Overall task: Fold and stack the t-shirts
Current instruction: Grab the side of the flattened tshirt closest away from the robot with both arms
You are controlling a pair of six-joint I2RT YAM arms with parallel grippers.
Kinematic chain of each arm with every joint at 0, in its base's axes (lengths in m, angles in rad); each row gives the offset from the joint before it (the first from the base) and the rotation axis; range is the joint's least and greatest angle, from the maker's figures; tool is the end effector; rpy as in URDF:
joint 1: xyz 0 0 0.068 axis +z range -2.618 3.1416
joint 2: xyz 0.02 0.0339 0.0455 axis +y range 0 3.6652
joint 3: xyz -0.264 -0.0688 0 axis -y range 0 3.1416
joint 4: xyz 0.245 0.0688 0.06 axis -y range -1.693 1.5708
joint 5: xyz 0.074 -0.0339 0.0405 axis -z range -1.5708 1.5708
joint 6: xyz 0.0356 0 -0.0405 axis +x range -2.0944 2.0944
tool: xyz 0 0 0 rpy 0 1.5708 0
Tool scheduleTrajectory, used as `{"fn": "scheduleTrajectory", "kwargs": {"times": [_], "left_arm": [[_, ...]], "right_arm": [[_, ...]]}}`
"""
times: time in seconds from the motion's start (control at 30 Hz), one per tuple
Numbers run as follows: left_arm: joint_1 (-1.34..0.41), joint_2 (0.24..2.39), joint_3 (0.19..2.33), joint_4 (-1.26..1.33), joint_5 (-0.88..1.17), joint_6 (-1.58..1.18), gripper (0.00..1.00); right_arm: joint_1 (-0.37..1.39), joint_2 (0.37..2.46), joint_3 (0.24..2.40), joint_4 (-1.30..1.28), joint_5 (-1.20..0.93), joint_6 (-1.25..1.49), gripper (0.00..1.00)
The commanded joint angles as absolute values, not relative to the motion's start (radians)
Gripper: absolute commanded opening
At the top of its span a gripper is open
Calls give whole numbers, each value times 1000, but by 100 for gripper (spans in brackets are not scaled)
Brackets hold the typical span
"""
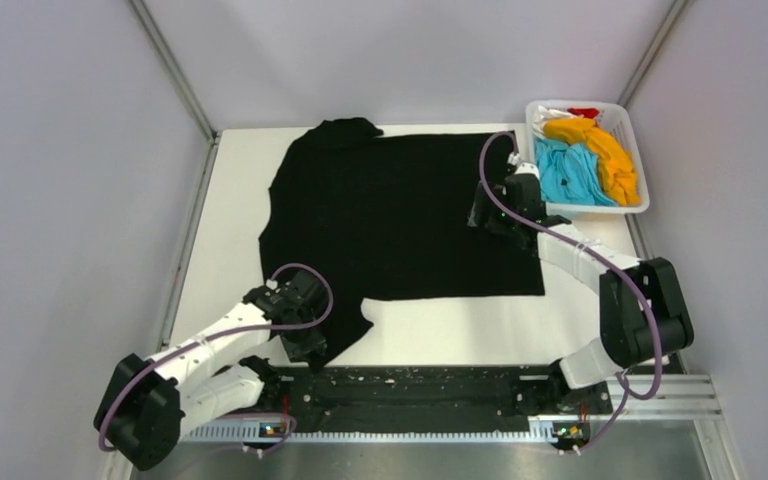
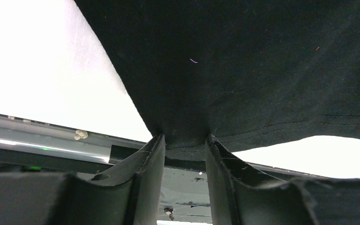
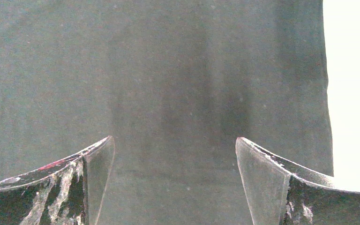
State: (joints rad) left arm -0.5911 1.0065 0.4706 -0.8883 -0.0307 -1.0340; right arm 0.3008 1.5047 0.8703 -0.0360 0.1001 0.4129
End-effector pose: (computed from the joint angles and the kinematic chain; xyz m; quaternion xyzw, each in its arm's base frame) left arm 0.1136 -0.0749 0.1547 -0.2201 0.9726 -0.0426 0.0615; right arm 0.3078 0.0918 0.2121 0.0721 0.8966 0.1096 0.4230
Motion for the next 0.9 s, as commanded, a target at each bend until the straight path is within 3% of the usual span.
{"fn": "scheduleTrajectory", "kwargs": {"times": [0.0,0.3,0.5,0.73,0.87], "left_arm": [[-605,1062,467,-804,-69,-1032,40],[-644,1193,535,-800,-116,-1027,41],[-672,1271,571,-678,-96,-1022,37],[-672,1300,601,-732,-138,-1018,3],[-672,1238,612,-788,-151,-1025,0]], "right_arm": [[311,1427,838,-29,163,427,99],[308,1298,757,-72,240,447,99],[301,1261,741,-78,252,449,99],[298,1240,740,-125,266,469,99],[295,1193,708,-240,328,563,99]]}}
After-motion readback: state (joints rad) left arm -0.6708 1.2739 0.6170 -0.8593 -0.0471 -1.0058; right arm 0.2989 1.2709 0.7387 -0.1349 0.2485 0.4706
